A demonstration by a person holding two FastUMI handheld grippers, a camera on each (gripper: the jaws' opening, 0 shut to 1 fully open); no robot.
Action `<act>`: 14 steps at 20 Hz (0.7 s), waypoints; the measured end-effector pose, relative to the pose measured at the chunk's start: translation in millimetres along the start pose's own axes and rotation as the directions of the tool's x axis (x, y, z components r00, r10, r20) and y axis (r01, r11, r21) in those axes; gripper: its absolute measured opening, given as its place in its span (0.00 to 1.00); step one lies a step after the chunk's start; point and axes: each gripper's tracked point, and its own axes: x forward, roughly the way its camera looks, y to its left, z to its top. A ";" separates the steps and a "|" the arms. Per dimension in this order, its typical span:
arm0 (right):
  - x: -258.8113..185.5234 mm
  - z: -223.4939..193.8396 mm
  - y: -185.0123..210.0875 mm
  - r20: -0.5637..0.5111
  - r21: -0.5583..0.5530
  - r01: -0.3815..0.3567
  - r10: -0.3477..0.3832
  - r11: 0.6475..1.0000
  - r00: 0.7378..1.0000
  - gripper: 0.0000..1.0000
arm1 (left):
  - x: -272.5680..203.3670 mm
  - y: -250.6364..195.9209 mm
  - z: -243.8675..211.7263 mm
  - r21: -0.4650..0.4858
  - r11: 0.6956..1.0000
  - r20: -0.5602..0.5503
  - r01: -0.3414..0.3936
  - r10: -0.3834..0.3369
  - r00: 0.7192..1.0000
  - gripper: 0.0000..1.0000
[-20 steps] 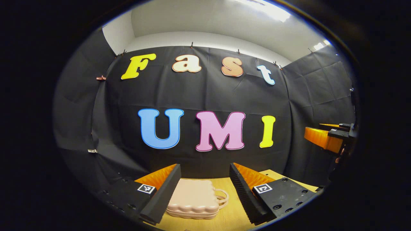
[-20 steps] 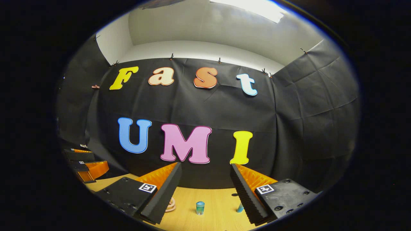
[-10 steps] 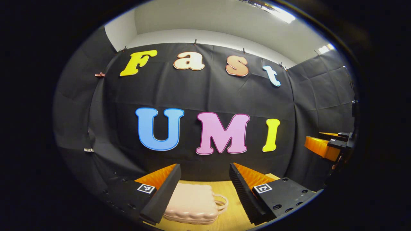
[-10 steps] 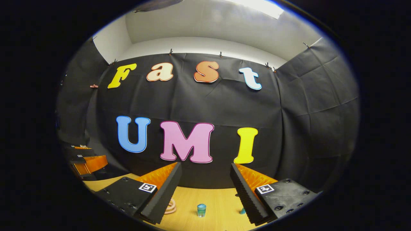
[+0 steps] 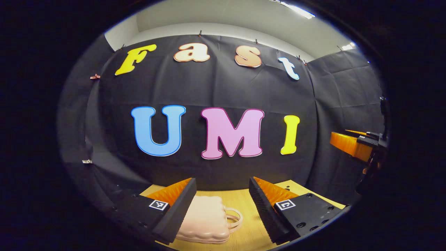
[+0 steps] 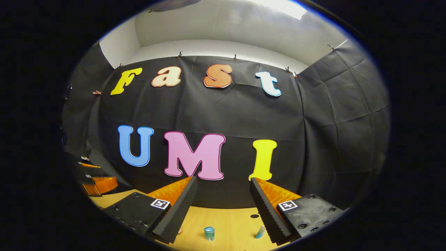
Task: First open the suitcase, pack the skin care products into it, and then close the suitcase.
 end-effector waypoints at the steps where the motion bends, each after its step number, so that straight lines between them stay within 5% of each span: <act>1: 4.0 -5.6 -4.5 -0.006 -0.005 0.002 -0.002 1.000 1.000 0.96 | 8.5 -8.2 -8.0 0.001 1.000 -0.017 0.012 -0.012 1.000 0.96; 8: 23.2 -58.1 -24.8 -0.088 -0.021 -0.031 0.029 0.999 0.996 0.96 | 81.3 -59.5 -96.8 -0.012 0.999 -0.226 0.041 -0.043 0.973 0.96; 14: 28.9 -117.3 -25.3 -0.190 -0.011 -0.131 0.127 0.991 0.974 0.96 | 144.7 -77.3 -197.8 0.069 0.996 -0.457 0.052 -0.014 0.889 0.96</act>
